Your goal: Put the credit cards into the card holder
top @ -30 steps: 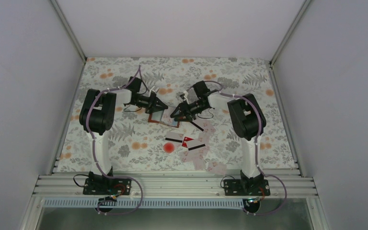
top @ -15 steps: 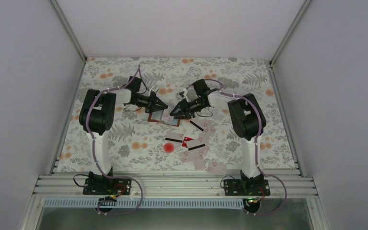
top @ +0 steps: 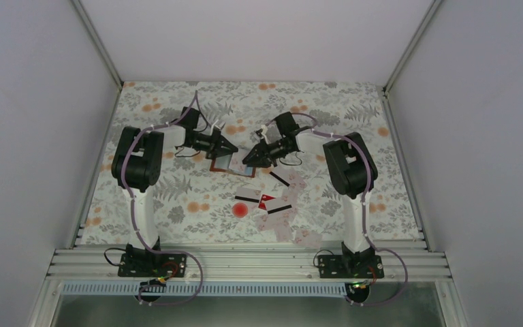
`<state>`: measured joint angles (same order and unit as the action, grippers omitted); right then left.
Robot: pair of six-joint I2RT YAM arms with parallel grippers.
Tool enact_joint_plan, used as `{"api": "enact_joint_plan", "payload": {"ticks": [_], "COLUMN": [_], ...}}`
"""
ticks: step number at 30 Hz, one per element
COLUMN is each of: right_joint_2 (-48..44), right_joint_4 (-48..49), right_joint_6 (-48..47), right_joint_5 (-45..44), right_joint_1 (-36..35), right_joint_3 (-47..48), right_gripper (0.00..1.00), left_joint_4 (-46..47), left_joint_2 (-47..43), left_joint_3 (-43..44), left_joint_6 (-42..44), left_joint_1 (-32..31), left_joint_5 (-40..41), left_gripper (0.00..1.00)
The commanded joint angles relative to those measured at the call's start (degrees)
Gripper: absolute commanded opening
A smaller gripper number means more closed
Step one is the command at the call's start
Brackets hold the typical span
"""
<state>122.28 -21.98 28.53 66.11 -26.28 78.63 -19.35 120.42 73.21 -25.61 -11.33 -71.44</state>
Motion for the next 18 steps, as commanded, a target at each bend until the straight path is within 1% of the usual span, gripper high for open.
{"api": "enact_joint_plan", "payload": {"ticks": [1,5,13,18], "right_joint_2": [-0.1,-0.2,-1.0,-0.9], "right_joint_4": [6.1,6.2,7.7,7.0], "right_joint_6": [3.0,2.9,4.9,6.5], "right_joint_5": [3.1,3.0,1.8,0.6], "right_joint_1": [0.0,0.0,0.0,0.0], "right_joint_3": [0.6,0.8,0.1,0.2], "right_gripper": [0.18,0.17,0.05,0.04], "left_joint_4": [1.5,1.6,1.7,1.6], "left_joint_2": [-2.0,-2.0,-2.1,-2.1], "left_joint_3": [0.6,0.9,1.0,0.3], "left_joint_6": [-1.5,-1.8,-2.0,-1.7], "left_joint_1": [-0.5,-0.5,-0.5,-0.5], "left_joint_5": [-1.9,-2.0,-1.8,-0.9], "left_gripper": [0.02,0.02,0.02,0.03]}}
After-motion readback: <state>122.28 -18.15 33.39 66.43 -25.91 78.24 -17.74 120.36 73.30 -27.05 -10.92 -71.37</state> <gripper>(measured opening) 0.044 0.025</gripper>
